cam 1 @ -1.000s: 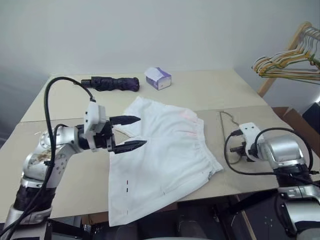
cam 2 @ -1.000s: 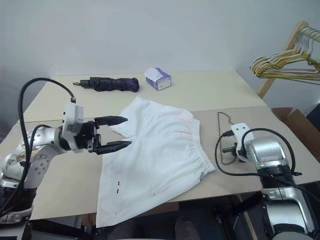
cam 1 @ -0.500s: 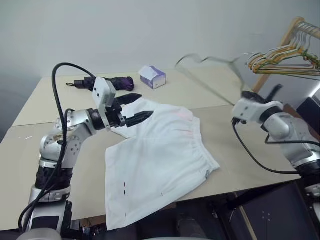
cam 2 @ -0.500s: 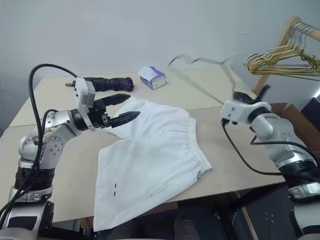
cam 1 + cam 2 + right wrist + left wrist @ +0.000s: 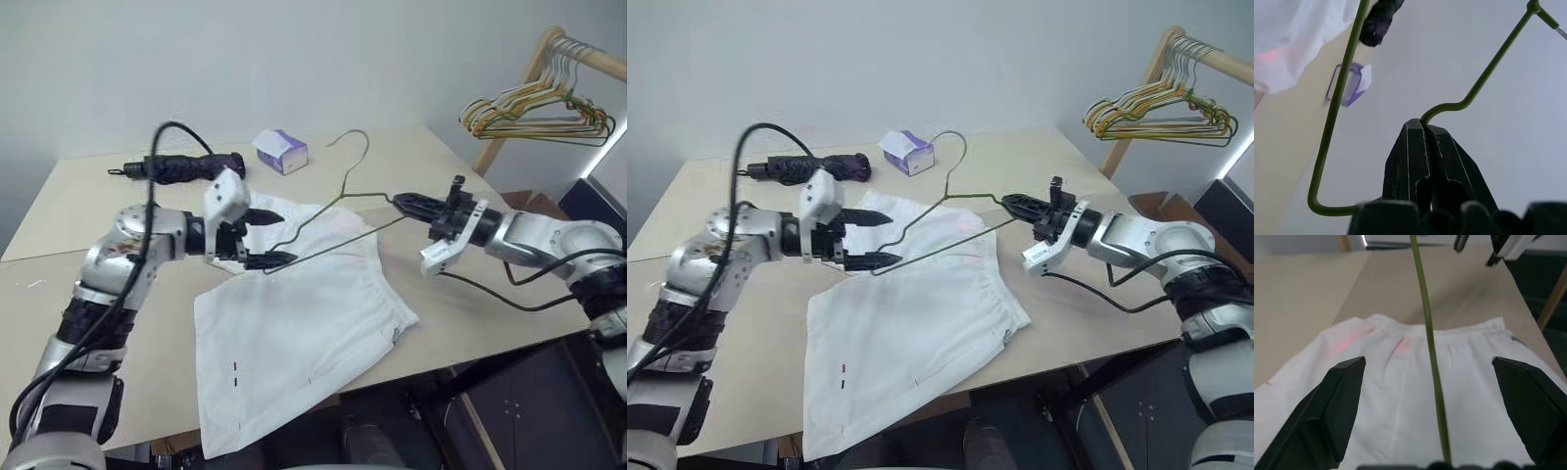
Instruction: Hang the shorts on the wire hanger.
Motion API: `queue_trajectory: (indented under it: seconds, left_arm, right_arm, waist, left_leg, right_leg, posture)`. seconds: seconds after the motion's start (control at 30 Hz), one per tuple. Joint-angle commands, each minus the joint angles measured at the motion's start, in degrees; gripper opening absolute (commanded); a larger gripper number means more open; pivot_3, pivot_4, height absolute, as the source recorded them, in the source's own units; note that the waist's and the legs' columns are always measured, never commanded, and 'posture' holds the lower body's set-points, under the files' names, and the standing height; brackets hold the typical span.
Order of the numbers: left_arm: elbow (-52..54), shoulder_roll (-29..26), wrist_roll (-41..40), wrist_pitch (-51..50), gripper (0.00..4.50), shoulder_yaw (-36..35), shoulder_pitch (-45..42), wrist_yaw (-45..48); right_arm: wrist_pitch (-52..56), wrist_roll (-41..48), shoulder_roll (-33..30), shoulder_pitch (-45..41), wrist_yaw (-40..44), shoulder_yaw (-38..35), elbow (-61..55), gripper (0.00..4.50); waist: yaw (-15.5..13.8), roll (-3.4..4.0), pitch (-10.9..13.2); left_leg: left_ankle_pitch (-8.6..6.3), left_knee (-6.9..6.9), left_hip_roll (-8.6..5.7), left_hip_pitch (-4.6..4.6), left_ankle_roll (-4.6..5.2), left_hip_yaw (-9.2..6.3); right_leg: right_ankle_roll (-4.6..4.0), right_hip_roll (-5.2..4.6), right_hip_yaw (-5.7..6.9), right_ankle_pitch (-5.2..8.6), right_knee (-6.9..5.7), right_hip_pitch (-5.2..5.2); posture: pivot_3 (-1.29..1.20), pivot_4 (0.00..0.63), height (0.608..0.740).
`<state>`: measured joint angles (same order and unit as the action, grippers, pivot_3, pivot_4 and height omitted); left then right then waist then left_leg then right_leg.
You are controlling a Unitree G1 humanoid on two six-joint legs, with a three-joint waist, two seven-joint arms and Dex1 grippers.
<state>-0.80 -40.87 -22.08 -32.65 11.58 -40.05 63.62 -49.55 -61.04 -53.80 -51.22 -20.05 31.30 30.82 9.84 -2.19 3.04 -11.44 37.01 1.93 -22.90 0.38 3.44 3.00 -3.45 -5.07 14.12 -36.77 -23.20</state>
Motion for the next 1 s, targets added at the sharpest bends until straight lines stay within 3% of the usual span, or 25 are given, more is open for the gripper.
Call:
queue_trajectory:
  seconds: [0.03, 0.17, 0.27, 0.67, 0.83, 1.0]
  left_arm:
    - [-1.2, 0.9, 4.9, -1.6, 4.48, 2.7, -3.2, -2.5]
    - [-0.2, 1.0, 5.9, -2.6, 4.48, 4.2, -2.3, -0.8]
    - [1.1, 0.6, 6.9, -2.9, 3.90, 4.9, -0.7, -1.0]
    - [0.1, 2.0, 8.7, -2.4, 0.03, 3.8, -0.8, -2.3]
    - [1.2, 2.5, 8.3, -1.7, 0.03, 2.9, -0.3, -2.5]
    - [1.0, -0.5, 9.9, 7.1, 0.00, 3.2, 2.2, 1.8]
  right_arm:
    - [-0.5, -0.4, 0.0, -2.7, -0.9, -1.9, -0.1, 0.00]
    - [1.6, -0.8, 0.6, -2.9, -1.2, -3.0, -0.1, 0.00]
    - [3.9, -1.0, 0.6, -2.4, -1.3, -3.7, -0.2, 0.00]
    - [5.2, -0.7, 0.1, -1.6, -0.8, -4.4, -1.8, 0.00]
    - [4.0, 1.4, -0.3, 0.1, 1.1, -5.3, -2.9, 0.00]
    - [-5.9, 17.6, -2.3, 3.1, 14.7, -5.3, -5.0, 1.49]
  waist:
    - [0.0, 0.00, 0.0]
    - [0.4, 0.00, 0.0]
    - [0.6, 0.01, 0.0]
    - [0.6, 0.00, 0.0]
    - [0.6, 0.00, 0.0]
    - [0.8, 0.00, 0.0]
  left_leg:
    - [0.00, 0.00, -0.01, 0.00, 0.00, -0.01]
    - [0.00, 0.00, 0.00, 0.01, 0.01, -0.11]
    - [0.00, 0.00, 0.00, 0.03, 0.01, -0.13]
    - [0.00, 0.08, -0.01, 0.07, 0.02, -0.13]
    - [0.01, 0.08, -0.01, 0.07, 0.02, -0.13]
    - [0.00, 0.07, 0.00, 0.15, 0.03, -0.13]
  right_leg:
    - [0.01, 0.00, -0.01, -0.01, 0.00, 0.00]
    - [-0.11, 0.00, -0.05, -0.08, -0.02, -0.02]
    - [-0.15, 0.01, -0.08, -0.10, -0.04, -0.02]
    - [-0.14, 0.00, -0.12, -0.11, -0.14, 0.00]
    - [-0.14, 0.00, -0.13, -0.11, -0.15, 0.00]
    - [-0.13, 0.01, -0.15, -0.11, -0.13, 0.09]
  posture:
    - [-0.09, 0.000, 0.740]
    - [-0.10, 0.000, 0.740]
    - [-0.10, 0.000, 0.740]
    - [-0.10, 0.000, 0.740]
    - [-0.11, 0.000, 0.740]
    - [-0.11, 0.000, 0.740]
